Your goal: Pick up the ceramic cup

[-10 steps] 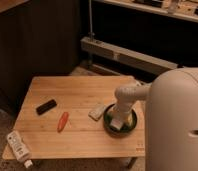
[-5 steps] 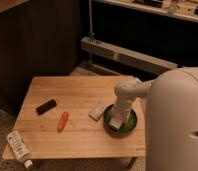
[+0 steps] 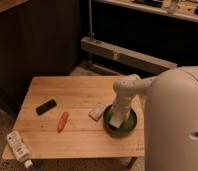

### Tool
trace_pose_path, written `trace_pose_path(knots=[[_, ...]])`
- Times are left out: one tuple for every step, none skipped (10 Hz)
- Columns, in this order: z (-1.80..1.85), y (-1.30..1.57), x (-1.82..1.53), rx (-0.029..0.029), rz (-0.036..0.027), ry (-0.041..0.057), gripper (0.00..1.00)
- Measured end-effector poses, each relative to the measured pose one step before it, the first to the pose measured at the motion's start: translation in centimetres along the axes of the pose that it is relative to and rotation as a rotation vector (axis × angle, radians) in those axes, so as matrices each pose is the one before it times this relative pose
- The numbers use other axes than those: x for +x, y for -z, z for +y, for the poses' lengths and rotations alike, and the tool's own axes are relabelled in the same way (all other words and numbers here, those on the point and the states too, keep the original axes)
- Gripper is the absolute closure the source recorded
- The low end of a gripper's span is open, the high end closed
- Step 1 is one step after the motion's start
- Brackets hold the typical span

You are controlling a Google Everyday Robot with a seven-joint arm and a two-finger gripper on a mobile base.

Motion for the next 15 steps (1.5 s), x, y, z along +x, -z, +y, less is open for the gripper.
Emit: trace_pose_path(knots=[[-0.201,0.689,0.014,-0.00169,-0.00422,0.00357,1.0],[-0.015,0.602,0.084,-0.00409,-0.00413,0.00178,1.0],[-0.118,0.467,0.034,-0.00127,-0.00131,0.0023,1.0],[0.025,0.055,0.042,-0.00159,-0.00166,0.00143,1.0],[-0.023,0.093,0.068,0.00037,0.00004,0.00122,1.0],[-0.054,1.063,0.086,-0.00254,-0.00306,0.00365,1.0],[-0.042,0.528,0.008,-0.00024,0.00028,0.00106,1.0],[0.003,0.238,0.012,0.00042,0.00023,-0.00018,1.0],[0.063,0.114,0.082,-0.00085,0.00036,0.00167,1.0],[0.023,0.088,0.074,0.00061,0.0008,0.00107,1.0],[0.086,0.157,0.018,-0.00017,-0.0002,0.00118,1.0],[0.076,0.544,0.008,0.00001,0.00092,0.00092,1.0],[0.007,0.697,-0.018,-0.00008,0.00085,0.00175,1.0],[0.071,0.16,0.015,-0.00165,-0.00085,0.00128,1.0],[0.018,0.383,0.03,-0.00123,-0.00196,0.00398,1.0]])
